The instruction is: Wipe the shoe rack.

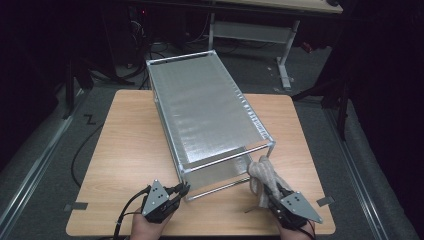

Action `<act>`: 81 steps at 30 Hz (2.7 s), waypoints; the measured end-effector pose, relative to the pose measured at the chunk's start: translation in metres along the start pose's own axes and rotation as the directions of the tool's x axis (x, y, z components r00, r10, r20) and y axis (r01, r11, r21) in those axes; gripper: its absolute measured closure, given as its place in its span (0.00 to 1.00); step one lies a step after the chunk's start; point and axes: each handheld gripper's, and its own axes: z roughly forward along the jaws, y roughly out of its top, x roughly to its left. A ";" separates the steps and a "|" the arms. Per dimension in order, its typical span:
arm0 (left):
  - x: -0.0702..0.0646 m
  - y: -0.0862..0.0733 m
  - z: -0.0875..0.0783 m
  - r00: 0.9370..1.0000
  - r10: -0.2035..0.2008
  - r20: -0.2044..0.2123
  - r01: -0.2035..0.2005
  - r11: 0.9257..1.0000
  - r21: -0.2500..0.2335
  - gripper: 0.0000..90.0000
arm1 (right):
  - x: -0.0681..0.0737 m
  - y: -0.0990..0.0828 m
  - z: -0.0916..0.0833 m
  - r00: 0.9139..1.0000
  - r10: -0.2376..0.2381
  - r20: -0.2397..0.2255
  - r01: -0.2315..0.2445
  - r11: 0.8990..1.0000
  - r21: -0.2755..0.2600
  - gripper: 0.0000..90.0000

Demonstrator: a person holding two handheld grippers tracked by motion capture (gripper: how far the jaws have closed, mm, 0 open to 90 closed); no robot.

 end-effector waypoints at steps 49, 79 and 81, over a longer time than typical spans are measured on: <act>-0.001 0.001 0.004 0.996 0.058 0.072 -0.058 0.998 -0.001 0.90 | -0.037 0.039 0.080 0.994 0.106 -0.007 -0.106 0.991 -0.079 0.70; -0.003 0.002 0.006 0.994 0.067 0.082 -0.067 0.998 -0.001 0.90 | -0.030 -0.012 0.108 0.990 0.139 -0.011 -0.135 0.975 0.175 0.67; -0.004 0.002 0.006 0.993 0.073 0.088 -0.074 0.997 0.001 0.90 | -0.032 -0.004 0.103 0.990 0.141 -0.006 -0.139 0.982 0.129 0.66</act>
